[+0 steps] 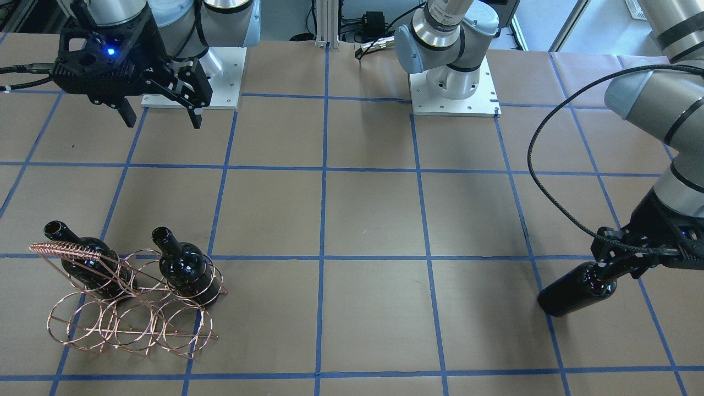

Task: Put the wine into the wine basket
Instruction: 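Close the left gripper on the bottle neck and lift it upright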

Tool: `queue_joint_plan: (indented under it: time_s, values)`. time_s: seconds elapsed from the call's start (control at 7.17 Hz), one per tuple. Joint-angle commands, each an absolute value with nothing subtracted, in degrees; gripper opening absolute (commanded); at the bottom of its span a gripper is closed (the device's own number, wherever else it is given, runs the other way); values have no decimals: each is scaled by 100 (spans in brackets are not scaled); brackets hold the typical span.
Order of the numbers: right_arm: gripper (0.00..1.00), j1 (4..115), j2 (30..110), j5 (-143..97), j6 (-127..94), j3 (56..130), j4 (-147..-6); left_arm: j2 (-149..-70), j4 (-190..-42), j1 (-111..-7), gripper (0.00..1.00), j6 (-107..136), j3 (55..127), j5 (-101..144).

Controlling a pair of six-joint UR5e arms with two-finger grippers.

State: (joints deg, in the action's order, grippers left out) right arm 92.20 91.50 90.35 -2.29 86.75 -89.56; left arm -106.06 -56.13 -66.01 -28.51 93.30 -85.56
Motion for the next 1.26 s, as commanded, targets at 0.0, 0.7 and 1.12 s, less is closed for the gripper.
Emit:
queue_joint_plan:
  time_s: [0.0,0.7,1.12]
  values:
    - [100,9211,9149,9035,-229,8675,-8956,-10582,-5625,-6601,33,-2821,9334,-8561]
    - [100,9211,9149,9035,-229,8675,-8956,-10346,-5747,-6722,9,-2795,9325,-8569]
    - [100,9211,9149,9035,-229,8675,-8956,-9758,-6353,-7843,9,-1456,9421,-8596]
